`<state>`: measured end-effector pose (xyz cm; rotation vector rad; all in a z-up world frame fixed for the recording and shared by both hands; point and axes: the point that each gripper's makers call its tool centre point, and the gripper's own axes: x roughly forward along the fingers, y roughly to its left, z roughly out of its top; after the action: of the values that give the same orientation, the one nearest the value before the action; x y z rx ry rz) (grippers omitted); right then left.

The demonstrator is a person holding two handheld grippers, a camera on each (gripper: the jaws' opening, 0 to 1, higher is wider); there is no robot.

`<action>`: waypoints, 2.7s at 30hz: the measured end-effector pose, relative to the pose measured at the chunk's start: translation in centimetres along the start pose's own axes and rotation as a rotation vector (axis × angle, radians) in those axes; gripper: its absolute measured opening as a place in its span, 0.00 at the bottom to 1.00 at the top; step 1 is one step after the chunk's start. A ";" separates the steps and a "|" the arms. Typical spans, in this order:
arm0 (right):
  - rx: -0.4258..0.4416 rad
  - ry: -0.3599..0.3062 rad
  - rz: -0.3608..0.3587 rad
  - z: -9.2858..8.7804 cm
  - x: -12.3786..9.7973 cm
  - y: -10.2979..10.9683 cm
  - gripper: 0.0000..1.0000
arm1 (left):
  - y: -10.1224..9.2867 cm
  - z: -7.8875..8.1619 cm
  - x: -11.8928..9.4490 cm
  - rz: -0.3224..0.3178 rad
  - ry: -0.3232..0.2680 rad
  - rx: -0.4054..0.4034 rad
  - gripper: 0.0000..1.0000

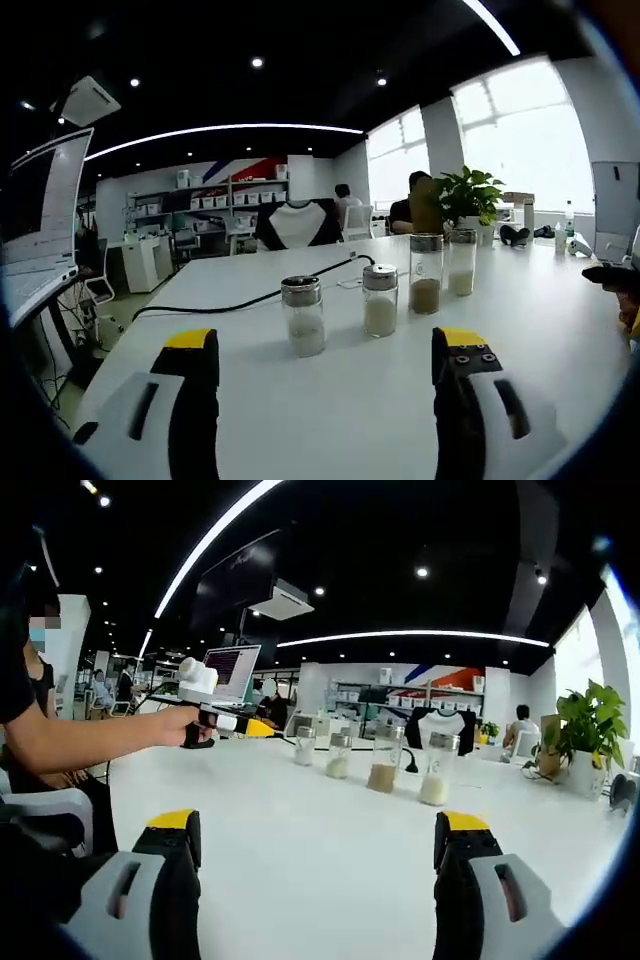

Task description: Rotate the seasoning bottle until the label or dispensing opening points toward the visible target arrow and the bottle remains upright within the marked orientation range

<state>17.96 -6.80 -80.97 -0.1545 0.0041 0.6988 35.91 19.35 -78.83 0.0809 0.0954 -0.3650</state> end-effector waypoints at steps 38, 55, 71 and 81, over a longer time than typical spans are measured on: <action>0.110 -0.037 0.003 0.5 0.7 0.0 0.99 | 3.0 -0.4 9.4 0.072 -0.104 -0.046 0.56; 0.103 -0.050 0.002 0.6 0.5 -0.6 0.97 | 2.6 -0.7 11.4 0.061 -0.079 -0.094 0.35; 0.087 -0.048 0.016 0.9 0.4 -0.5 0.95 | 1.5 0.5 10.0 0.046 -0.143 -0.015 0.34; 0.091 -0.078 0.055 1.5 0.3 0.5 0.87 | -1.8 2.9 6.8 -0.077 -0.189 -0.023 0.34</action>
<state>17.84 -5.99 -79.59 -0.0404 -0.0344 0.7581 41.82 15.05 -76.75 0.0194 -0.0843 -0.4468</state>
